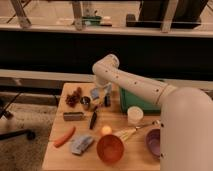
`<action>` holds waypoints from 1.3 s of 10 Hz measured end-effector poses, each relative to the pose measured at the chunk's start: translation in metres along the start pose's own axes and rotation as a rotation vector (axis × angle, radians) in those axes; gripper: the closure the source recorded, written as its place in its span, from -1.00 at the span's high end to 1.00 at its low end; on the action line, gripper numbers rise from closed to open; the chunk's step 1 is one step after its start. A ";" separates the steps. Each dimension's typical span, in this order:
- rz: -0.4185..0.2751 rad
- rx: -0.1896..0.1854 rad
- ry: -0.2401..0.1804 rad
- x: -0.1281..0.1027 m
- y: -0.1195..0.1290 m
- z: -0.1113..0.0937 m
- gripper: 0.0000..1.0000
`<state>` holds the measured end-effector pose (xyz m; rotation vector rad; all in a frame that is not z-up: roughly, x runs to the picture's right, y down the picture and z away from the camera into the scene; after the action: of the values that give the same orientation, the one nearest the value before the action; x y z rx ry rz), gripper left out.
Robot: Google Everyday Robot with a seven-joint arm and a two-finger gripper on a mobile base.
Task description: Place sponge in plastic cup
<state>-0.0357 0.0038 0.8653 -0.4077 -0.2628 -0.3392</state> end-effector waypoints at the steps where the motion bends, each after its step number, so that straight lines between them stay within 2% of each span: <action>1: 0.002 0.001 0.000 0.002 -0.004 0.002 -0.89; 6: 0.014 0.001 0.001 0.007 -0.018 0.014 -0.89; 13: 0.047 0.008 0.021 0.031 -0.033 0.022 -0.89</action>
<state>-0.0238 -0.0234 0.9063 -0.4020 -0.2335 -0.2958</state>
